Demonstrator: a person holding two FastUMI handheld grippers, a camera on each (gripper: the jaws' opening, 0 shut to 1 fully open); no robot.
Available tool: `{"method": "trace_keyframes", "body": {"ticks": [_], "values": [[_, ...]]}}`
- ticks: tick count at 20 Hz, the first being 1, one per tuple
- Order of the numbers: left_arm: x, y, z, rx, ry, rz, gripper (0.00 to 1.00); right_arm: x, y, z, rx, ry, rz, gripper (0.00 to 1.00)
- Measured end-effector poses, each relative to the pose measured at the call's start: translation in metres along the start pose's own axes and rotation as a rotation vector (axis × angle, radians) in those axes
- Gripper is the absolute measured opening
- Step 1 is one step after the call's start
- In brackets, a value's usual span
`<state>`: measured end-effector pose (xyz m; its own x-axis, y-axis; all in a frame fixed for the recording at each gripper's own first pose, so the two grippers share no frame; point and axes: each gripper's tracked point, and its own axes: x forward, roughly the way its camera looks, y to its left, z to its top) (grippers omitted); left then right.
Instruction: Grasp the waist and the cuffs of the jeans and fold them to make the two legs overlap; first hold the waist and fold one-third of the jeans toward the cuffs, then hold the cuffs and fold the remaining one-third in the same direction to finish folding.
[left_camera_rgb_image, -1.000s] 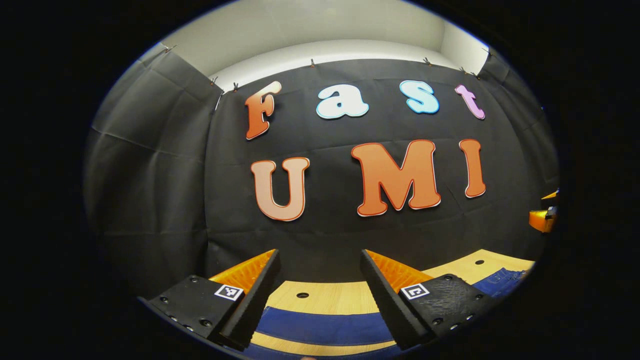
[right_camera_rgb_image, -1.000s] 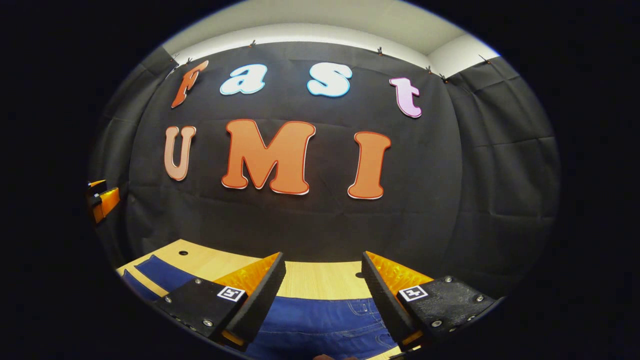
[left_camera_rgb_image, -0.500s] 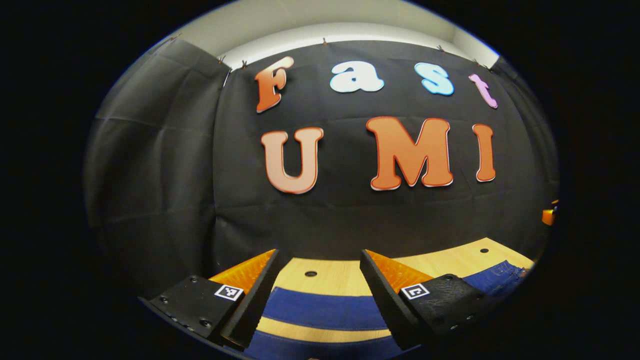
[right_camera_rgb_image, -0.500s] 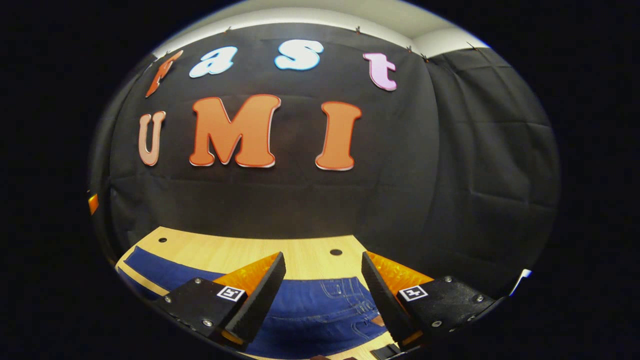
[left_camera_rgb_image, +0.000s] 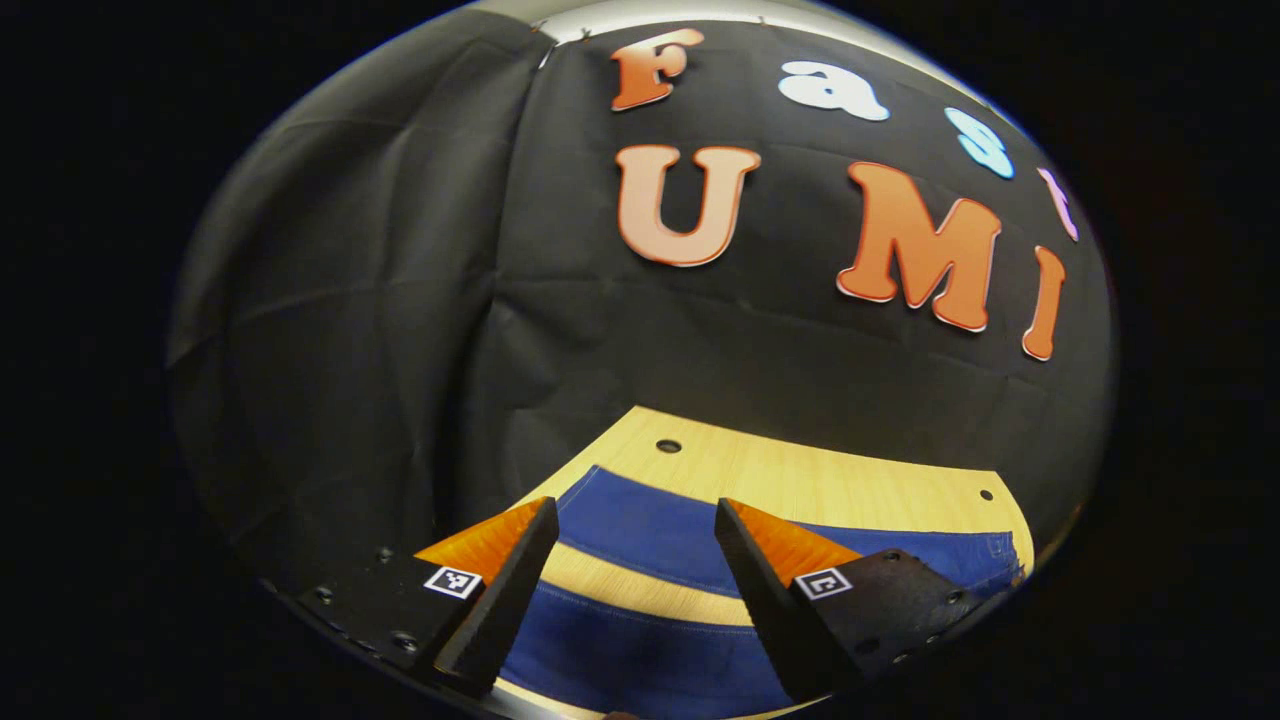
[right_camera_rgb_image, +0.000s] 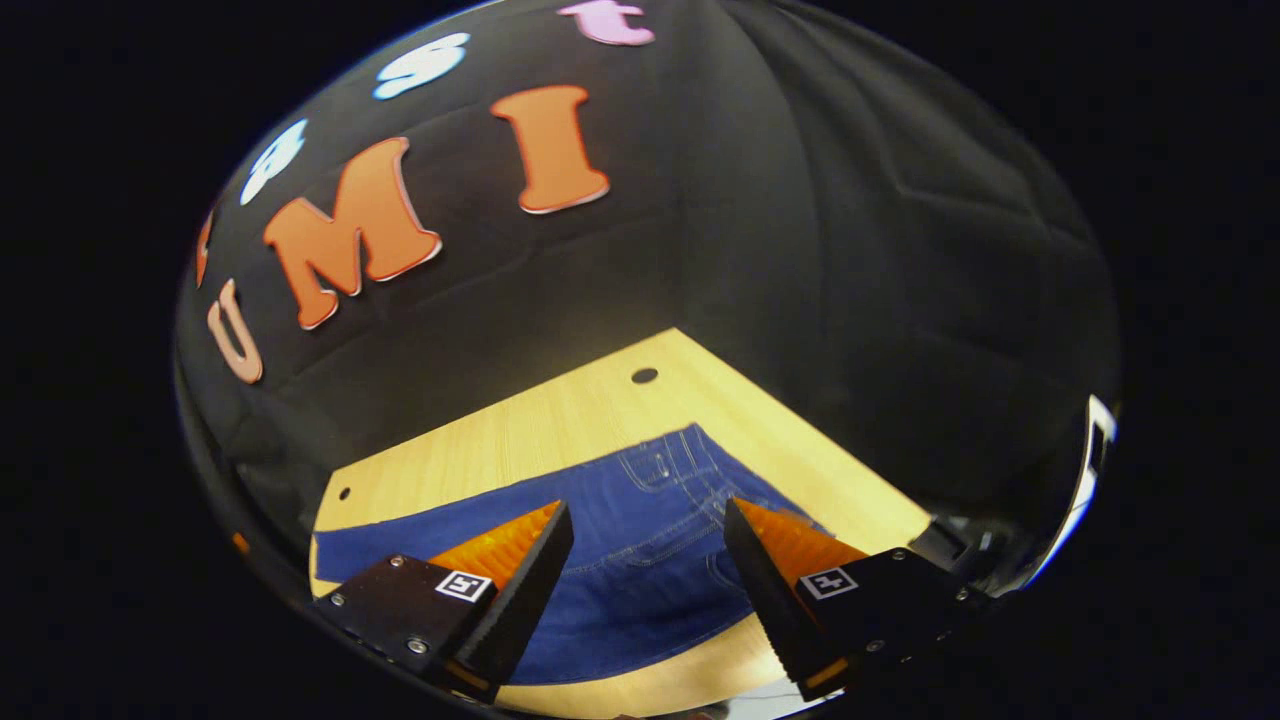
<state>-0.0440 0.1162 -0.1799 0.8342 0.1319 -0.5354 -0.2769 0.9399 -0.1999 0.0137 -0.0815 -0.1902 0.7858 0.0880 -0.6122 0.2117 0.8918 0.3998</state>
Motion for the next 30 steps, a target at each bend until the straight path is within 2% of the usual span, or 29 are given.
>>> {"method": "trace_keyframes", "body": {"ticks": [3,6,10,15,19,22,26,30], "values": [[-0.001,0.026,-0.035,-0.151,0.122,0.016,0.97,0.017,-0.023,-0.019,0.173,0.120,0.005,0.96],[-0.007,0.061,-0.082,-0.385,0.261,0.038,0.98,0.032,-0.045,-0.037,0.294,0.200,-0.007,0.95],[-0.014,0.103,-0.128,-0.656,0.383,0.126,0.98,0.044,-0.066,-0.057,0.366,0.276,-0.041,0.96],[-0.038,0.129,-0.164,-0.851,0.521,0.191,0.98,0.053,-0.069,-0.070,0.406,0.350,-0.056,0.96],[-0.037,0.151,-0.187,-0.938,0.570,0.237,0.98,0.058,-0.072,-0.078,0.417,0.387,-0.069,0.96],[-0.025,0.160,-0.197,-0.981,0.586,0.235,0.98,0.063,-0.071,-0.080,0.458,0.399,-0.058,0.96],[-0.015,0.162,-0.214,-1.009,0.619,0.245,0.98,0.068,-0.082,-0.077,0.482,0.394,-0.081,0.96],[0.005,0.161,-0.209,-1.062,0.625,0.235,0.90,0.074,-0.088,-0.080,0.515,0.410,-0.096,0.95]]}}
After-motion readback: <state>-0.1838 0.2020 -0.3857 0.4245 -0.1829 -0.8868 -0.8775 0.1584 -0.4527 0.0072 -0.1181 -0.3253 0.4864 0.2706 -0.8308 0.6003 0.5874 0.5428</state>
